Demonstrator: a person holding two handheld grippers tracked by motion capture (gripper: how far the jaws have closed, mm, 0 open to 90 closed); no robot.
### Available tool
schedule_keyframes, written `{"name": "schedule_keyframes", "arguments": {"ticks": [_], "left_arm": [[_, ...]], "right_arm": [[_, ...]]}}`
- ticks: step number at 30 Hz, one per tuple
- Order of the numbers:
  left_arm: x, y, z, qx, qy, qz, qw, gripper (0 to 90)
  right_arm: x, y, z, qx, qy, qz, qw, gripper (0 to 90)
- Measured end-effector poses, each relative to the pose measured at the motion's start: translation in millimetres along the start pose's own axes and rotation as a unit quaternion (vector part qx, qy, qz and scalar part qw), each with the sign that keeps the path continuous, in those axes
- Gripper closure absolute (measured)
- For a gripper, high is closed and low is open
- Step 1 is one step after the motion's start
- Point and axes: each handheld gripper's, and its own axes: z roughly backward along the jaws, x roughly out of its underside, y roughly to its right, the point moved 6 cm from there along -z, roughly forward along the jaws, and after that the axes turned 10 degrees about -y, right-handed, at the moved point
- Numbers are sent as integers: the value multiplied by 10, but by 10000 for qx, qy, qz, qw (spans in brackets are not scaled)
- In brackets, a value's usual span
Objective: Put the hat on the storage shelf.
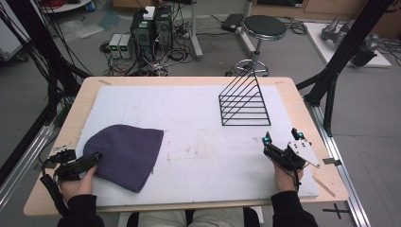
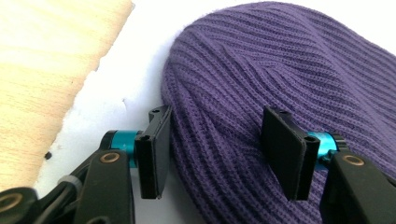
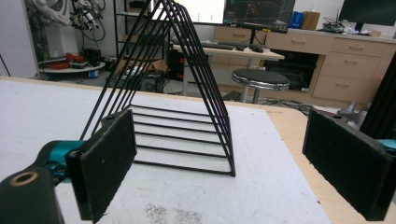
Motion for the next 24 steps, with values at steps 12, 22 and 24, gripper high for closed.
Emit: {"name": "schedule_keyframes", "arguments": {"ticks": [12,22,24], "left_arm": [[-14,28,-38,521,-15,-57,9986,708],[-63,95,-12,510,53,-671,9964,781],[-75,130,4,480,82,-787,9957,786]], "right_arm": [[1,1,1,4,-6,3,10000,90],[3,-3,-1,-4,-24,-4,10000,90],[4,-3,-2,-8,-29,-9,10000,90]]}}
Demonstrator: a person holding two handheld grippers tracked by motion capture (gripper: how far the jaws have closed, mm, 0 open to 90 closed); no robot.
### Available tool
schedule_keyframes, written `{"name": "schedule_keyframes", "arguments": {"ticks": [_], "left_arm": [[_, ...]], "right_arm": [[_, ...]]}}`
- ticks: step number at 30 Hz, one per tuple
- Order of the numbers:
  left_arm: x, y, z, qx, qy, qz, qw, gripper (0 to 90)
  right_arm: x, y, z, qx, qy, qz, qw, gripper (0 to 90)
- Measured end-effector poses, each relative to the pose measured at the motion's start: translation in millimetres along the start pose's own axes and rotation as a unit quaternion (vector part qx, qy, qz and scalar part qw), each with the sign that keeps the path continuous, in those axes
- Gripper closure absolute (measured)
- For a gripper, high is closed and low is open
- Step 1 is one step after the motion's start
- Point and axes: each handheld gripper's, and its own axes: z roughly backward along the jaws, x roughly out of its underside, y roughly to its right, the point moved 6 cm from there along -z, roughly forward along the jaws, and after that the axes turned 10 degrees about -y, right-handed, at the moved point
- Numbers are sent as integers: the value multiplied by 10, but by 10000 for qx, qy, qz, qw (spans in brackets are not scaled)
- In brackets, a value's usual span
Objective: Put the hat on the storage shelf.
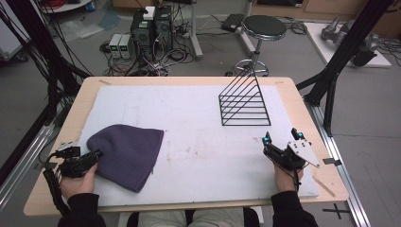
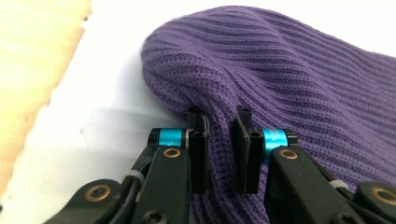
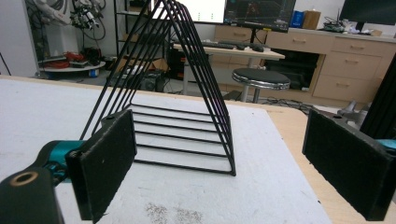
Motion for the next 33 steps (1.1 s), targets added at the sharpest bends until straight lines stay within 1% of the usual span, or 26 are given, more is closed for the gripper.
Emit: {"name": "schedule_keyframes", "arguments": {"ticks": [2,3,4,5,6,7,8,9,11,13,15,16,19,21,22,23,24,25,26,27,28,29,30,31,32,33], "left_arm": [[-22,23,32,19,102,-62,9999,788],[-37,46,49,82,132,-68,9999,789],[-58,74,68,99,151,-176,9997,791],[-80,104,85,53,168,-339,9993,791],[-106,137,107,73,260,-462,9986,791],[-128,166,135,126,318,-536,9980,791],[-155,201,159,151,392,-621,9972,791],[-184,242,188,182,499,-750,9958,790],[-237,336,255,204,633,-1016,9926,790],[-287,444,330,185,832,-1336,9874,788],[-334,559,392,139,939,-1638,9819,788],[-360,620,420,142,1026,-1764,9789,788],[-438,791,483,236,1280,-2071,9696,788],[-485,897,503,225,1397,-2296,9629,788],[-485,897,503,225,1397,-2296,9629,788],[-531,993,534,191,1529,-2547,9547,788],[-555,1039,555,164,1602,-2667,9502,788],[-555,1039,555,164,1602,-2667,9502,788],[-606,1122,602,195,1712,-2801,9444,787],[-631,1160,626,208,1752,-2879,9413,787],[-631,1160,626,208,1752,-2879,9413,787],[-681,1230,669,222,1819,-3020,9355,787],[-681,1230,669,222,1819,-3020,9355,787],[-705,1267,689,271,1864,-3073,9328,787],[-748,1339,728,347,1994,-3196,9257,787],[-765,1379,744,430,2052,-3230,9229,787]], "right_arm": [[-1,1,2,2,6,0,10000,90],[-2,4,1,7,17,11,10000,90],[-1,3,1,-3,8,-1,10000,90],[1,1,1,-4,-1,-6,10000,90],[0,2,-2,-6,10,8,10000,90],[1,3,-3,-1,-1,12,10000,90],[1,1,-4,2,-2,9,10000,90],[1,0,-5,-3,2,9,10000,90],[1,2,-7,4,-2,-5,10000,90],[3,5,-12,6,-16,-20,10000,90],[1,3,-11,1,1,-16,10000,90],[-2,0,-9,-15,18,-24,10000,90],[-12,-2,2,-37,73,-23,10000,91],[-12,-5,6,-54,80,-31,9999,91],[-10,-8,8,-66,72,-50,9999,91],[-12,-5,6,-60,81,-32,9999,90],[-12,-5,6,-69,84,-35,9999,91],[-11,-5,7,-73,81,-33,9999,91],[-11,-3,6,-71,83,-30,9999,91],[-10,-3,6,-73,78,-29,9999,91],[-11,-4,4,-77,86,-41,9999,91],[-11,-4,5,-84,86,-44,9999,91],[-12,-4,8,-91,83,-52,9999,91],[-14,-3,10,-97,93,-45,9999,91],[-16,-3,13,-102,105,-72,9999,91],[-16,-1,14,-105,108,-70,9999,91]]}}
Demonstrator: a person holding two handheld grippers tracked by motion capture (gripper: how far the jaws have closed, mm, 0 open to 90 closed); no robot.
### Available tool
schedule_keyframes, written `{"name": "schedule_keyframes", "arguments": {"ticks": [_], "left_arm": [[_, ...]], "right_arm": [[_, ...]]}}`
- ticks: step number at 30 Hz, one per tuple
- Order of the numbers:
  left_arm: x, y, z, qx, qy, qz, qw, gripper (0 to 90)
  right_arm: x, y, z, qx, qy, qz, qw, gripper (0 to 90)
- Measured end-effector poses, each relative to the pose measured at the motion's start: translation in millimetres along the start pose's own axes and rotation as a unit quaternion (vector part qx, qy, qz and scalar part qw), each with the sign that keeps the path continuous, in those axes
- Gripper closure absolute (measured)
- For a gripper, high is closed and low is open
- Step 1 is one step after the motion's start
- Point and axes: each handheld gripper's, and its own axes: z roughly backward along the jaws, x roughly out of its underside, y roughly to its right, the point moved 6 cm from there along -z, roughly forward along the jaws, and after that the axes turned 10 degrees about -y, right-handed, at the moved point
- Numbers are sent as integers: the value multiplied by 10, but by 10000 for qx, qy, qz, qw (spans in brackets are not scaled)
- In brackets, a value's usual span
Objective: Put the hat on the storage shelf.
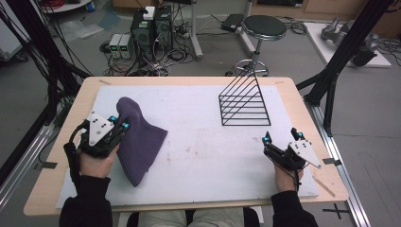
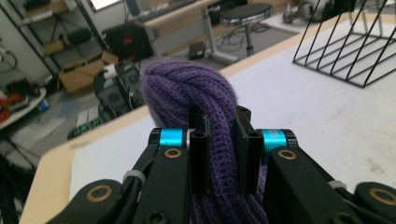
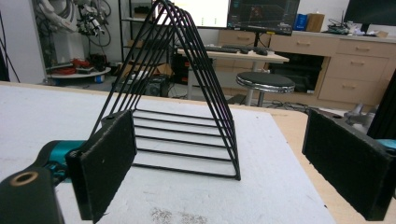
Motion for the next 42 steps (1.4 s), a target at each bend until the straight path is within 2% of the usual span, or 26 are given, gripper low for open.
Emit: {"name": "schedule_keyframes", "arguments": {"ticks": [3,4,6,9,10,11,12,14,15,16,17,18,19,20,21,23,24,25,26,27,28,29,33,34,37,42], "left_arm": [[-77,36,-3,81,159,-96,9998,787],[-152,79,-12,207,329,-176,9991,787],[-222,116,-13,336,512,-159,9980,787],[-320,159,-4,461,819,-199,9954,786],[-320,159,-4,461,819,-199,9954,786],[-378,189,6,521,1001,-257,9933,785],[-378,189,6,521,1001,-257,9933,783],[-455,230,30,608,1198,-368,9902,783],[-455,230,30,608,1198,-368,9902,783],[-509,259,57,639,1409,-427,9870,783],[-509,259,57,639,1409,-427,9870,782],[-562,284,95,710,1646,-484,9826,782],[-590,304,118,770,1779,-511,9797,781],[-590,304,118,770,1779,-511,9797,781],[-615,319,137,777,1875,-571,9775,781],[-682,366,188,889,2136,-661,9706,779],[-682,366,188,889,2136,-661,9706,779],[-719,397,217,1013,2287,-667,9659,779],[-738,414,226,1074,2345,-646,9640,778],[-738,414,226,1074,2345,-646,9640,777],[-770,443,233,1148,2398,-669,9617,777],[-770,443,233,1148,2398,-669,9617,777],[-847,529,231,1253,2507,-763,9569,775],[-847,529,231,1253,2507,-763,9569,774],[-897,586,224,1338,2592,-748,9536,773],[-974,679,172,1418,2649,-784,9505,772]], "right_arm": [[-6,0,2,-36,30,-38,10000,91],[-5,-1,4,-51,23,-59,10000,91],[-7,-5,7,-73,39,-74,9999,91],[-12,-6,8,-107,60,-66,9999,91],[-12,-9,10,-122,59,-80,9999,91],[-14,-11,10,-136,71,-77,9999,91],[-15,-13,11,-149,80,-80,9998,91],[-21,-13,13,-158,108,-75,9998,92],[-21,-13,13,-158,108,-75,9998,92],[-25,-19,16,-206,130,-75,9997,92],[-25,-19,16,-206,130,-75,9997,92],[-30,-27,23,-239,155,-82,9996,91],[-33,-30,24,-266,178,-86,9994,92],[-38,-32,26,-296,198,-75,9993,91],[-41,-39,28,-323,216,-93,9992,91],[-44,-47,34,-399,224,-125,9989,91],[-47,-52,37,-448,248,-137,9986,91],[-57,-51,38,-489,298,-131,9983,91],[-62,-61,44,-571,316,-151,9978,91],[-69,-72,50,-642,340,-182,9972,91],[-76,-79,54,-693,363,-169,9968,91],[-80,-90,57,-758,367,-176,9963,91],[-97,-115,57,-986,391,-188,9942,91],[-104,-126,62,-1057,398,-230,9933,91],[-127,-136,75,-1177,437,-237,9918,91],[-248,-187,128,-1590,591,-451,9845,91]]}}
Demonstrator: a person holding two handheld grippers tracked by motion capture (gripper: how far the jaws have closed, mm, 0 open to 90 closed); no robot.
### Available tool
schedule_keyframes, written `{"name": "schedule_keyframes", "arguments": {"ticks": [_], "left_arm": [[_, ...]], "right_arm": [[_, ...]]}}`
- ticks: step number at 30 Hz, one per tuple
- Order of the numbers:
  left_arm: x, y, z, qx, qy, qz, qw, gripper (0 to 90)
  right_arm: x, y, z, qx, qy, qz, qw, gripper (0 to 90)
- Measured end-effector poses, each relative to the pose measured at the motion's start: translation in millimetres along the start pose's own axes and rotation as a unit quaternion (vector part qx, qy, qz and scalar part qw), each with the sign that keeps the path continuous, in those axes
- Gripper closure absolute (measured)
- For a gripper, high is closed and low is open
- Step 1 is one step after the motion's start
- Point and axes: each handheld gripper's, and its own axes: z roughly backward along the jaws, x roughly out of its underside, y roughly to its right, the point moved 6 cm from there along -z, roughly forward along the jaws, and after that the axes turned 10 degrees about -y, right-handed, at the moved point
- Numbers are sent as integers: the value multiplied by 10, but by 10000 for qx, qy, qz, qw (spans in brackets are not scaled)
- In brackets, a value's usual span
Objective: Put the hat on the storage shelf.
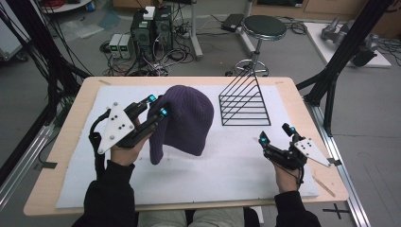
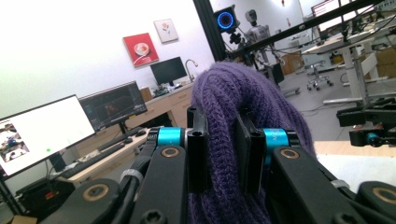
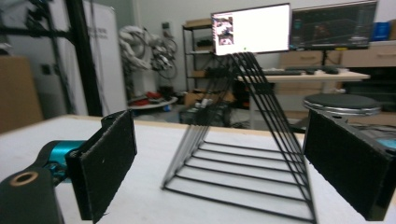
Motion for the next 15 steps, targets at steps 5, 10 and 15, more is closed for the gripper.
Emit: {"name": "schedule_keyframes", "arguments": {"ticks": [5,10,15], "left_arm": [[-6,41,-77,75,69,87,9999,772],[-32,62,-105,151,183,129,9996,772],[-57,53,-99,147,280,199,9993,770]], "right_arm": [[-130,-153,-18,-600,101,-67,9981,91],[-160,-397,-105,-1547,-54,-71,9879,91],[-155,-616,-216,-2358,-329,-216,9710,90]]}}
